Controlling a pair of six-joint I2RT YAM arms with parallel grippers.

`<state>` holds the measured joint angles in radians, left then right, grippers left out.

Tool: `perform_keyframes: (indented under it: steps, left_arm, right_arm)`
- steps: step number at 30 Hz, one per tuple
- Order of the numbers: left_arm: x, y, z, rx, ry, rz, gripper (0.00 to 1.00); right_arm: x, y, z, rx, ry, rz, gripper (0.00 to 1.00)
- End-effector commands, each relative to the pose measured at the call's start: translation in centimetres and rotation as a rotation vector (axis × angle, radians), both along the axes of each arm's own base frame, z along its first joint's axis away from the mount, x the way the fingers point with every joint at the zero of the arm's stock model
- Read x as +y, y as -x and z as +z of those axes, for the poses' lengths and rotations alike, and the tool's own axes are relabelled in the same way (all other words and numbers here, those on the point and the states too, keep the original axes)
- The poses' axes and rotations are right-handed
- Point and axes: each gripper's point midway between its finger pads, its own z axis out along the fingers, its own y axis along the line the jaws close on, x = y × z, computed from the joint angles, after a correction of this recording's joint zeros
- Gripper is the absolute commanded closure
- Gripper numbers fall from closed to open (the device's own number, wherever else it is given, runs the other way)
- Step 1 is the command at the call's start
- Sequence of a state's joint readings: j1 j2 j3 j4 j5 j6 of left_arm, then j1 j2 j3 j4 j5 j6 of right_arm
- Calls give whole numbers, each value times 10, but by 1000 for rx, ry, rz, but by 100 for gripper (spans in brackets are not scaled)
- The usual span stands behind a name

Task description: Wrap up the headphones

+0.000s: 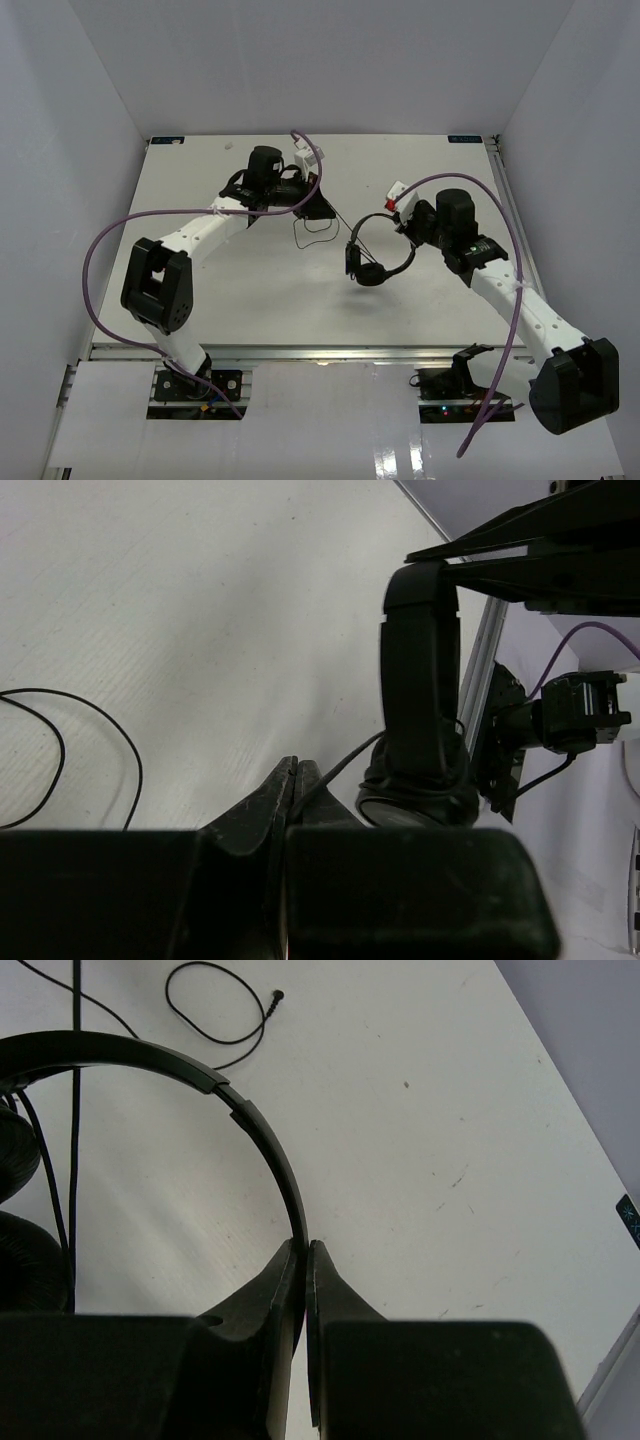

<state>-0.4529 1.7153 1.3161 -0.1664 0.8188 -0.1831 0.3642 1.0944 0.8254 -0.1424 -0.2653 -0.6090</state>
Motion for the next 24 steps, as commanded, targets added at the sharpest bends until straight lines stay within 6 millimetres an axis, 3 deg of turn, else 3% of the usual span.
perform_keyframes:
  steps: [1, 7, 13, 19, 24]
  left_arm:
    - [2, 2, 58, -69, 81, -18, 87]
    - [-1, 13, 75, -33, 120, -53, 84]
    - [-4, 37, 86, 69, 168, -111, 83]
    - [-30, 65, 79, 172, 204, -187, 83]
    - [-56, 76, 74, 214, 223, -220, 81]
  right_arm:
    - [0, -19, 9, -85, 41, -98, 92]
    - [-21, -55, 23, -132, 2, -373, 92]
    - [-28, -76, 26, -117, -83, -534, 92]
    - [-31, -95, 33, -106, -186, -673, 92]
    - [-31, -108, 39, -103, -252, -745, 92]
